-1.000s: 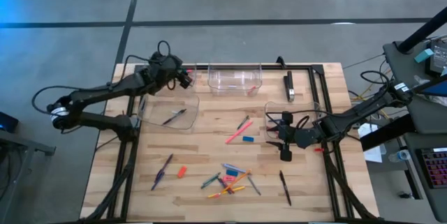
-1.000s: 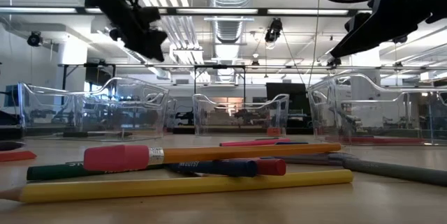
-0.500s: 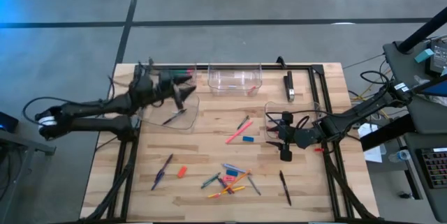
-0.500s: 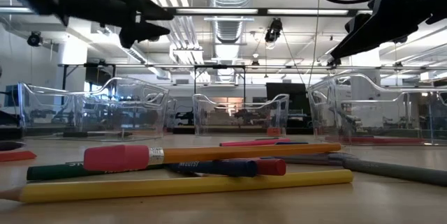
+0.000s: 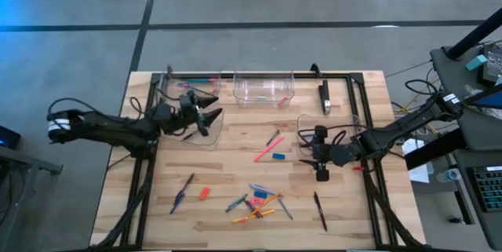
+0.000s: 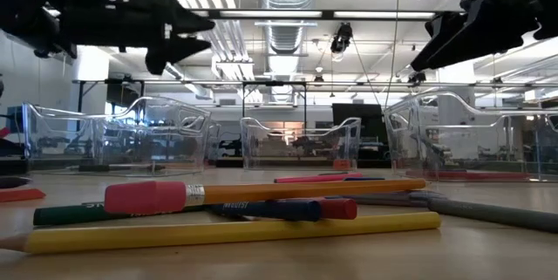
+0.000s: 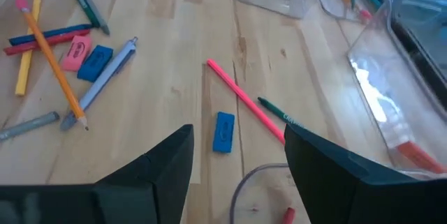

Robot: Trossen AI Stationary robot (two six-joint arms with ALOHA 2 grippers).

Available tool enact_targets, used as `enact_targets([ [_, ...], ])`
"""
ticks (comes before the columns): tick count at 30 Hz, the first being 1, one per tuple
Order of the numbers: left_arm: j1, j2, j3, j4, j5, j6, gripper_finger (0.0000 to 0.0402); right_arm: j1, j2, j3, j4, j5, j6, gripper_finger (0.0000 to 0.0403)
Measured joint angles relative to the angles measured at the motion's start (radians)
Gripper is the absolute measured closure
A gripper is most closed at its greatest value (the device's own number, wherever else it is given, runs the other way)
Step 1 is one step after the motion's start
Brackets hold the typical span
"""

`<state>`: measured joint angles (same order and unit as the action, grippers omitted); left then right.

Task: Sort crayons/erasers/pens/pencils in bins
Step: Put the orange pencil into the top left transparent bin

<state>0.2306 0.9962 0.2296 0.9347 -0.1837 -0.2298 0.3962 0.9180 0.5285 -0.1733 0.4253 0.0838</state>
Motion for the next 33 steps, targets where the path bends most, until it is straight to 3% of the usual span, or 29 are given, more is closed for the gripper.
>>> enact_targets([
  [11, 0.000, 0.270, 0.015, 0.306, -0.035, 0.095, 0.0153, -0.242, 0.000, -0.026, 0.037, -0.284, -0.054, 0.0188],
  [17, 0.001, 0.324, 0.051, 0.339, -0.034, 0.136, 0.0153, -0.370, 0.016, -0.027, 0.153, -0.529, -0.147, 0.0188],
  [21, 0.001, 0.289, 0.050, 0.331, -0.032, 0.167, 0.0153, -0.439, 0.069, -0.007, 0.185, -0.635, -0.137, 0.0188],
  [33, -0.031, 0.008, 0.040, 0.054, -0.027, 0.158, 0.0153, -0.464, 0.418, 0.234, 0.074, -0.672, -0.173, 0.0188],
])
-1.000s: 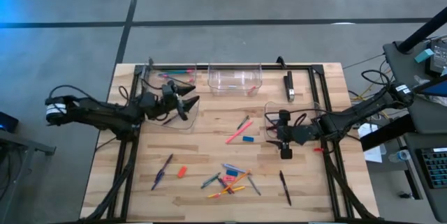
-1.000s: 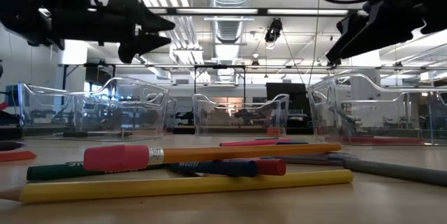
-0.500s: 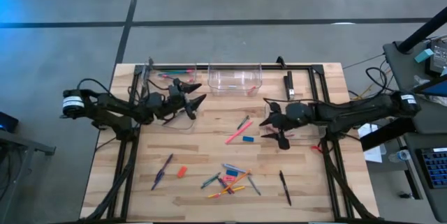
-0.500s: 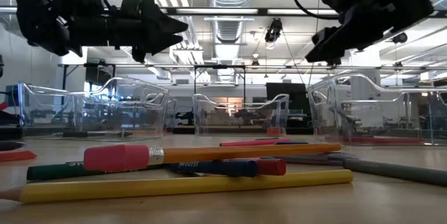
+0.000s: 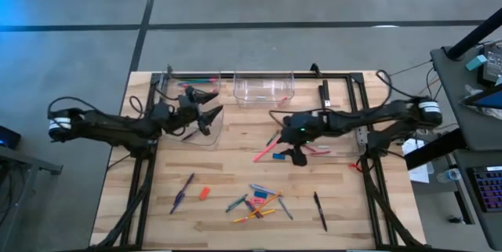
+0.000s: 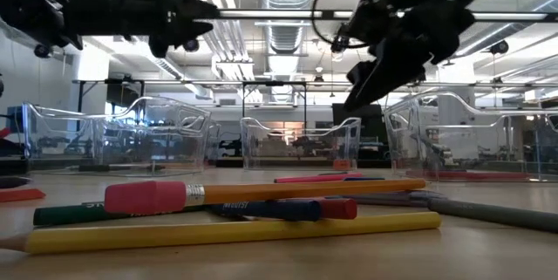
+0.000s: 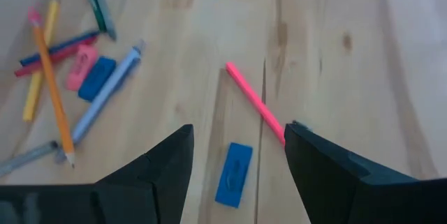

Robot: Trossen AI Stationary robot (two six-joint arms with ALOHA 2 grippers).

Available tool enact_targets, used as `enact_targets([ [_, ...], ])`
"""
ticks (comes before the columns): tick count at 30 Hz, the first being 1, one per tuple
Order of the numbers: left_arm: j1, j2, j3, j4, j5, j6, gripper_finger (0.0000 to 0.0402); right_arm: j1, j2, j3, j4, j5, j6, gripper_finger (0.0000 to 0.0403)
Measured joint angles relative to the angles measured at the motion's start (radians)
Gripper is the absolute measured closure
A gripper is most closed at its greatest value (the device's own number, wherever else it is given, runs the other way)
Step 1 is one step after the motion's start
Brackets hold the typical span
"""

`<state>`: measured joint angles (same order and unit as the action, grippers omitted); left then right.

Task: Sort crayons/erasers/pens/pencils in bins
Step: Put the orange pencil into the top left transparent bin

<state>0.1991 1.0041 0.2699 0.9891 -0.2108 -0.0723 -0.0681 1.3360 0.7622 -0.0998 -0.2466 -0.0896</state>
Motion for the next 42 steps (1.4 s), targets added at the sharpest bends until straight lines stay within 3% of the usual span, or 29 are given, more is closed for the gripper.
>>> enact_targets([
  [4, -0.050, -0.053, -0.001, -0.036, 0.001, 0.004, 0.0153, 0.007, 0.064, 0.091, -0.106, 0.003, 0.018, 0.0188],
  [9, -0.087, -0.072, -0.001, -0.030, 0.001, 0.008, 0.0153, 0.061, 0.094, 0.124, -0.111, 0.005, 0.073, 0.0188],
  [18, -0.120, -0.052, 0.012, -0.029, 0.001, 0.002, 0.0153, 0.318, 0.143, 0.134, -0.016, 0.012, 0.099, 0.0188],
  [24, -0.151, -0.049, 0.013, -0.034, 0.001, 0.027, 0.0153, 0.417, 0.206, 0.133, 0.009, 0.096, 0.150, 0.0188],
  [42, -0.179, -0.001, 0.025, -0.029, -0.004, 0.027, 0.0153, 0.443, 0.353, 0.134, 0.146, 0.119, 0.149, 0.0188],
])
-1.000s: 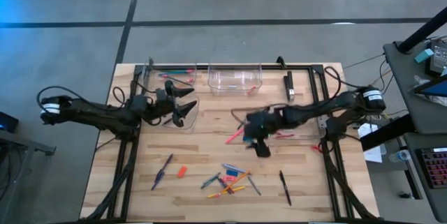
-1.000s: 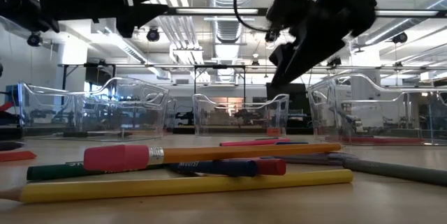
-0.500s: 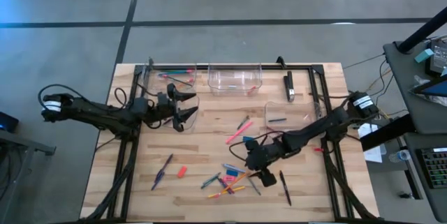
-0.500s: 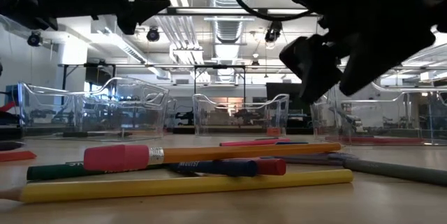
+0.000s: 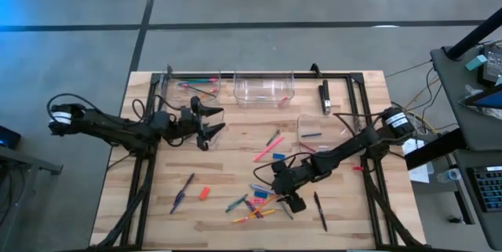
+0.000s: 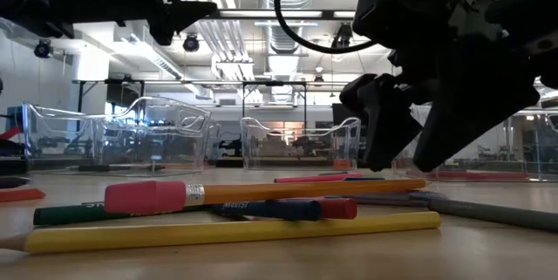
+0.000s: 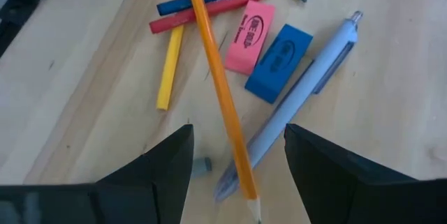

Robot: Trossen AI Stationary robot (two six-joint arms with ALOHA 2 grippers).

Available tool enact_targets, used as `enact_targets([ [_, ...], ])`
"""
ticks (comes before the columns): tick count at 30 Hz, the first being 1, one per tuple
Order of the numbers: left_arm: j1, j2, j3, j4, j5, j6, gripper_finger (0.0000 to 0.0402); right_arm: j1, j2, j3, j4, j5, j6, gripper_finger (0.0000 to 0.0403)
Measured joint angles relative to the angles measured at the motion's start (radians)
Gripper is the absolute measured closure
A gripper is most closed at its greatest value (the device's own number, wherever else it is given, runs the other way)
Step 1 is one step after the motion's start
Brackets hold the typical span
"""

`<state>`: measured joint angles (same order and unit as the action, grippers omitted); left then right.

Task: Sort crayons/erasers/pens/pencils in bins
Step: Put the orange pencil into the top left transparent bin

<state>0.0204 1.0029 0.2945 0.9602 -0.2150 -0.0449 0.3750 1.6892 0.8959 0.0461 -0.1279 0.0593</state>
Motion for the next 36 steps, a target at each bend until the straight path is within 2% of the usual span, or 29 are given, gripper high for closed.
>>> enact_targets([
  [5, 0.000, 0.005, 0.002, 0.000, -0.003, 0.003, 0.0153, 0.000, 0.012, 0.000, 0.021, 0.000, -0.011, 0.0199],
  [13, 0.000, 0.009, 0.001, 0.000, -0.003, 0.003, 0.0153, 0.000, 0.035, 0.000, 0.029, 0.000, -0.018, 0.0268],
  [21, 0.001, 0.010, 0.000, -0.001, -0.010, 0.004, 0.0153, 0.000, 0.035, 0.000, 0.035, 0.000, -0.017, 0.0305],
  [28, 0.001, 0.010, 0.000, -0.001, -0.011, 0.004, 0.0153, 0.000, 0.035, -0.005, 0.038, -0.007, -0.015, 0.0314],
  [36, 0.001, 0.010, -0.002, -0.001, -0.028, 0.005, 0.0153, 0.005, 0.035, -0.017, 0.043, -0.014, 0.001, 0.0301],
])
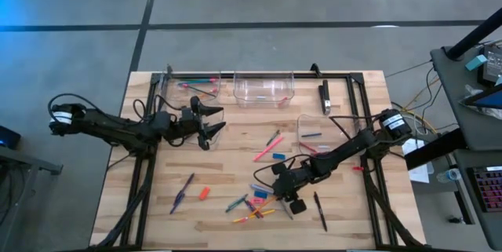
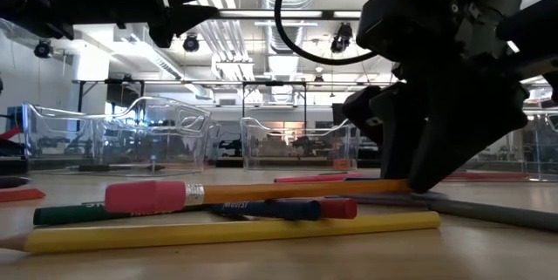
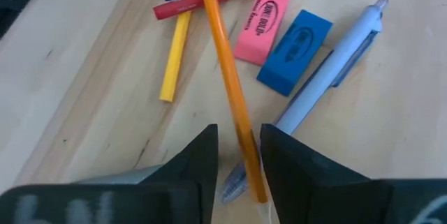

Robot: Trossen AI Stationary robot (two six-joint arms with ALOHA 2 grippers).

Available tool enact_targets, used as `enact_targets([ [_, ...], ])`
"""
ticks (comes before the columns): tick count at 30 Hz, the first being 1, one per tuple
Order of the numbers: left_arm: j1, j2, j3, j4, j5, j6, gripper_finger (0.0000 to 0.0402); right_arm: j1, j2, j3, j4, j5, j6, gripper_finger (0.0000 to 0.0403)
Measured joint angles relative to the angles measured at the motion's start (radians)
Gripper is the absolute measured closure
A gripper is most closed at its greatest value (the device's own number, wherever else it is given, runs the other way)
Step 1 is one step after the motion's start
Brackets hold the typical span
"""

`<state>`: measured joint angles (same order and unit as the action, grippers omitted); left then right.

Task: Sort crayons/erasers/pens/pencils in bins
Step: Put the orange pencil into the top left transparent bin

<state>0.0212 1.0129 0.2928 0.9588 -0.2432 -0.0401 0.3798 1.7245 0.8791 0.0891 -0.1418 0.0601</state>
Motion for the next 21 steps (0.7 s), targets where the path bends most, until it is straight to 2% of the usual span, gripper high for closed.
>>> enact_targets([
  [5, 0.000, 0.000, 0.000, 0.000, 0.000, 0.000, 0.0153, 0.000, 0.000, 0.000, -0.001, 0.029, -0.003, 0.0318],
  [15, 0.000, 0.000, 0.000, -0.002, 0.000, 0.000, 0.0153, 0.000, 0.000, 0.000, -0.002, 0.041, -0.019, 0.0384],
  [21, 0.000, 0.000, 0.000, -0.002, 0.000, 0.000, 0.0153, 0.000, -0.023, -0.002, -0.010, 0.040, -0.016, 0.0388],
])
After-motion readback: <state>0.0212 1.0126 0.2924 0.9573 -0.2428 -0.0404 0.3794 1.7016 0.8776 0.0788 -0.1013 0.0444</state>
